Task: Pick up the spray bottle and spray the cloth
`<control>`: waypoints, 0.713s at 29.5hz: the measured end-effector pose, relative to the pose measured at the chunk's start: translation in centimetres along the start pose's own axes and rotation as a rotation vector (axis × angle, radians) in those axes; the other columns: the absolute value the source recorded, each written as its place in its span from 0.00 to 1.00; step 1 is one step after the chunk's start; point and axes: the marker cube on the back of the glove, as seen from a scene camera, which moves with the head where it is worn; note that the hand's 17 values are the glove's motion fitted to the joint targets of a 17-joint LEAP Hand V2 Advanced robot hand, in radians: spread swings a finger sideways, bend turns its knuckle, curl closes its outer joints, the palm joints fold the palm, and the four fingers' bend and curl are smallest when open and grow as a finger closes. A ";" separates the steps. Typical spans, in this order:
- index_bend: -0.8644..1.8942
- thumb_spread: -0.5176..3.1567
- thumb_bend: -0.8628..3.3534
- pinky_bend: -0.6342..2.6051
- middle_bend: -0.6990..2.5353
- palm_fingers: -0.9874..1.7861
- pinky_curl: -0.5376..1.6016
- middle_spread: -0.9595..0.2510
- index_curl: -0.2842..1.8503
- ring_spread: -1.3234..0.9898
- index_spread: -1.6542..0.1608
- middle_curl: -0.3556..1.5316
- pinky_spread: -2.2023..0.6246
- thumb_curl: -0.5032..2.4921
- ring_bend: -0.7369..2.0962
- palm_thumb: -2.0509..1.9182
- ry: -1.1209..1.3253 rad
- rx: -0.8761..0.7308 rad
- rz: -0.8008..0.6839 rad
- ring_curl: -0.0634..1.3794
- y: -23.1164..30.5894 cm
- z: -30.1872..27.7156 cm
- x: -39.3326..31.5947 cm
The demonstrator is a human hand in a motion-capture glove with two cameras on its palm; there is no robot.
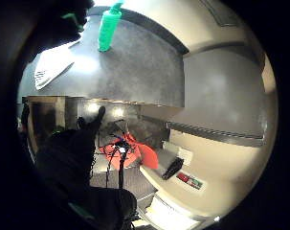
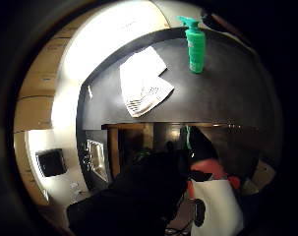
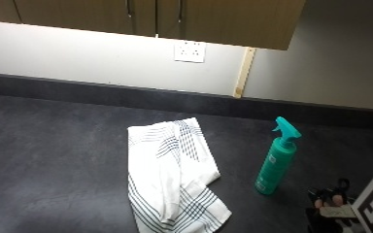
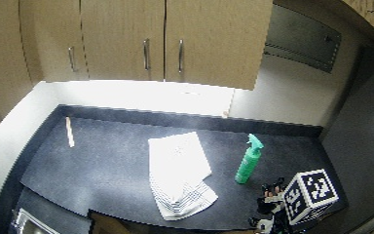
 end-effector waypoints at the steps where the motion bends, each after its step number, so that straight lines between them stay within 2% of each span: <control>1: 0.37 0.24 0.29 0.35 0.27 0.55 0.30 0.81 0.15 0.59 0.81 0.21 0.79 0.21 0.37 0.66 -0.001 0.002 0.001 0.10 0.0 0.0 0.0; 9: 0.37 0.33 0.28 0.38 0.27 0.53 0.36 0.82 0.20 0.60 0.74 0.25 0.81 0.24 0.39 0.68 -0.010 0.028 0.004 0.17 0.0 -0.1 0.3; 13: 0.37 0.35 0.27 0.39 0.27 0.53 0.37 0.83 0.21 0.60 0.73 0.27 0.81 0.26 0.39 0.68 -0.092 0.049 -0.015 0.19 -0.3 0.2 0.2; 17: 0.36 0.37 0.26 0.39 0.27 0.53 0.37 0.83 0.22 0.61 0.72 0.28 0.81 0.27 0.40 0.69 -0.353 0.097 -0.023 0.20 -1.0 1.2 0.7; 21: 0.36 0.38 0.25 0.40 0.27 0.52 0.38 0.83 0.22 0.61 0.72 0.29 0.82 0.28 0.40 0.69 -0.750 0.186 0.006 0.22 -1.8 2.8 1.5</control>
